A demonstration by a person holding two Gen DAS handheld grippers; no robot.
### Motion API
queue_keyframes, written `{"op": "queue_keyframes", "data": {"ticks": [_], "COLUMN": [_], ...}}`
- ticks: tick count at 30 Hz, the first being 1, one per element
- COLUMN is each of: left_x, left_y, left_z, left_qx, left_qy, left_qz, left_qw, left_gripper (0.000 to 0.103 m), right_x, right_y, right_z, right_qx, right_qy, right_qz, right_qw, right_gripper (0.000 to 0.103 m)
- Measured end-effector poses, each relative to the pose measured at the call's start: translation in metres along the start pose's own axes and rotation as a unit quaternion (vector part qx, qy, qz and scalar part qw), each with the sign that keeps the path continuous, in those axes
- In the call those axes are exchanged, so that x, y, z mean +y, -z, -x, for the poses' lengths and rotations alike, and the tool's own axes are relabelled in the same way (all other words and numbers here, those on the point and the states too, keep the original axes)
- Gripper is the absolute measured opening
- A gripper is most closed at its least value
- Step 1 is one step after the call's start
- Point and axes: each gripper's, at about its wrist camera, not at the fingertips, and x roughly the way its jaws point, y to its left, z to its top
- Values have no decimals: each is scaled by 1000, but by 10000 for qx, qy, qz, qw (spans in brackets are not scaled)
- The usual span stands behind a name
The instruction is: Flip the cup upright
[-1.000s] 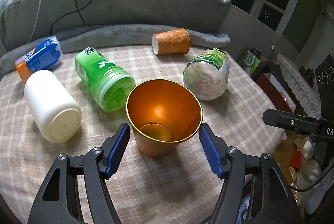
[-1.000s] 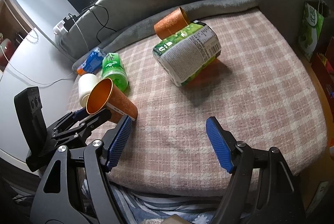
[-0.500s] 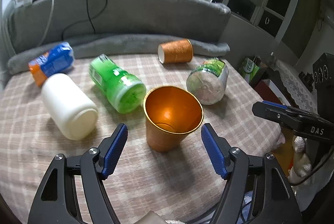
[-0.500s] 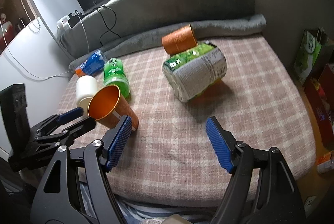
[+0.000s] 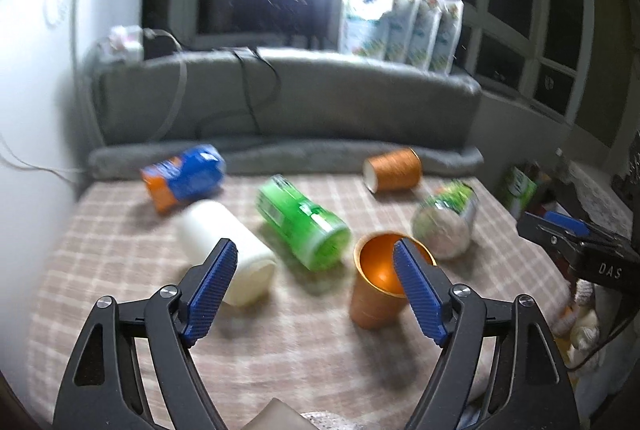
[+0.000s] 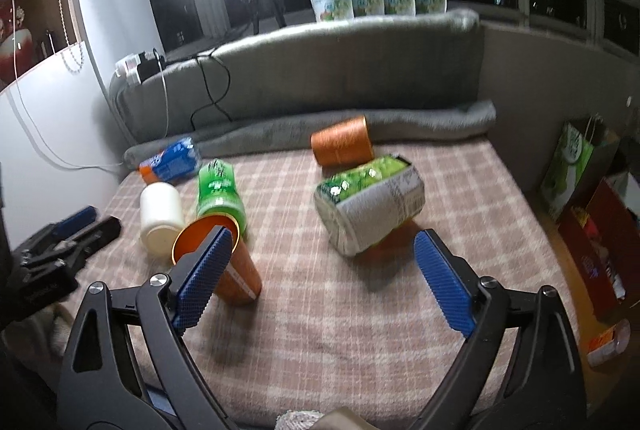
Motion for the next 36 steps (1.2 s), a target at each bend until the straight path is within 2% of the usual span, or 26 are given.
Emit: {"op": "queue_keyframes", "data": {"ticks": [6,16,36], "left_x": [6,1,2], "left_y": [-8,-8,-10], "left_z": [19,30,34], "left_qx": [-495,-744,-808], "left_qy": [-389,-550,-572], "left_qz": [-40,-143,-114], "left_qw": [9980,9956,9950], "left_gripper": [81,81,81], "right_x": [9,20,24], "right_y": [-6,-12,-14], "right_z": [5,14,15], "right_qx": [-413,-952,-1115], "right_qy": [266,615,686], "right_qz": [150,269,300], "right_qw": [9987,9932,9909], "right_gripper": [95,95,95]}}
